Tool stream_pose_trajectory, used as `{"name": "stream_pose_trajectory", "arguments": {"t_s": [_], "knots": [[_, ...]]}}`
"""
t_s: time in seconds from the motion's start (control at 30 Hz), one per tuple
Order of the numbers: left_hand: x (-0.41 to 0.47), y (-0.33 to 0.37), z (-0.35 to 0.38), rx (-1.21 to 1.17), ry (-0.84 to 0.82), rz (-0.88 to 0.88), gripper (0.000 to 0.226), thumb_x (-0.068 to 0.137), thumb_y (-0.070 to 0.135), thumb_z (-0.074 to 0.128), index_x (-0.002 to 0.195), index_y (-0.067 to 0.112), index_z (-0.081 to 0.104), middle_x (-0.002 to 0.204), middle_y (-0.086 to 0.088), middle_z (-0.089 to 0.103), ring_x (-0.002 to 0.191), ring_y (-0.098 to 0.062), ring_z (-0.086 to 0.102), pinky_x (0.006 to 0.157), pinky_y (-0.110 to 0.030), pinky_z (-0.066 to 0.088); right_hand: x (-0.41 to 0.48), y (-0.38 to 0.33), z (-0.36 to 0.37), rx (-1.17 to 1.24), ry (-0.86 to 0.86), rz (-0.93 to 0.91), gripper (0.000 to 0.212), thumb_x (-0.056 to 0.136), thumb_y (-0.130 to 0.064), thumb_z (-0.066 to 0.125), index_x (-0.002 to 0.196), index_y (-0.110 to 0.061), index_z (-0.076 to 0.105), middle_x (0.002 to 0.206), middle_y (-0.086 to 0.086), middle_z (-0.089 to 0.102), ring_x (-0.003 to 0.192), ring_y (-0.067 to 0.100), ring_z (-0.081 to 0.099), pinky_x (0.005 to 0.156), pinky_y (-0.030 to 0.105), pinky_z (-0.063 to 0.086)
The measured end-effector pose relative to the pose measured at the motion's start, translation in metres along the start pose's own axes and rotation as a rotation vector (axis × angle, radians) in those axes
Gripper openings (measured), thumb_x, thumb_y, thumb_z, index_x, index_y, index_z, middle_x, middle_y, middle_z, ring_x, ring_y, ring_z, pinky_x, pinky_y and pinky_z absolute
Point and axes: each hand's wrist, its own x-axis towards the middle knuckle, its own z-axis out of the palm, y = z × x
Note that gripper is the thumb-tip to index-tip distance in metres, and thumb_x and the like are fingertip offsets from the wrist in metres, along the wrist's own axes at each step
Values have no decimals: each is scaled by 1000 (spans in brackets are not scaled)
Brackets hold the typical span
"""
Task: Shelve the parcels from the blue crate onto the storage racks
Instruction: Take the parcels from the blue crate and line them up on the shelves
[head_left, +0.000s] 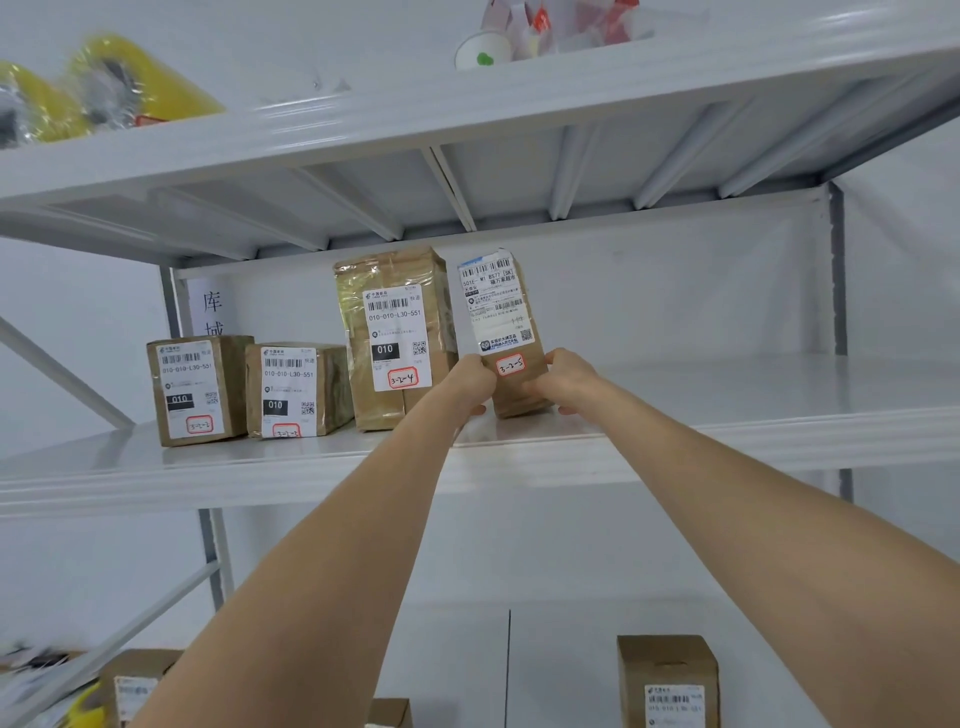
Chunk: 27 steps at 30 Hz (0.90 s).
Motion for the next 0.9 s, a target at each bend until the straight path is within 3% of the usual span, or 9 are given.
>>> {"name": "stream_pose_trajectory", "arguments": {"t_s": [0.1,0.23,0.4,0.5,0.63,0.9], "knots": [[-2,1,3,-8,4,9,51,90,-2,31,135,15,47,127,-15,56,106,-31,53,86,-36,48,0,2,-1,-36,-4,8,43,87,-20,63,126,-9,51,110,8,58,95,22,53,75,30,45],[-2,1,4,3,21,14,53,90,-2,32,139,16,43,132,-15,54,121,-33,51,85,-35,48,-1,6,-5,-67,3,25,35,85,-22,65,117,-8,59,106,10,64,89,23,56,70,28,43],[-1,-2,3,26,45,41,49,89,-4,34,132,12,50,118,-15,61,91,-24,53,72,-31,47,-2,5,-2,-69,-9,17,26,84,-19,64,108,-8,61,97,11,64,82,25,56,64,28,45],[1,-2,1,59,79,65,45,89,-3,36,129,7,54,119,-18,62,93,-26,55,81,-37,49,-1,4,2,-62,-22,11,27,84,-18,65,108,-9,60,101,11,63,87,25,58,70,31,48],[-1,-1,-1,96,75,73,41,91,2,36,127,6,55,112,-15,62,88,-24,52,79,-35,48,0,4,6,-51,0,12,33,85,-18,66,115,-7,59,111,11,64,100,27,60,76,29,48],[-5,2,-1,107,88,29,35,92,1,35,121,-1,55,96,-14,54,83,-26,48,74,-34,44,-3,1,4,-73,-21,24,34,86,-17,63,117,-4,54,98,9,57,87,24,53,66,27,42]]}}
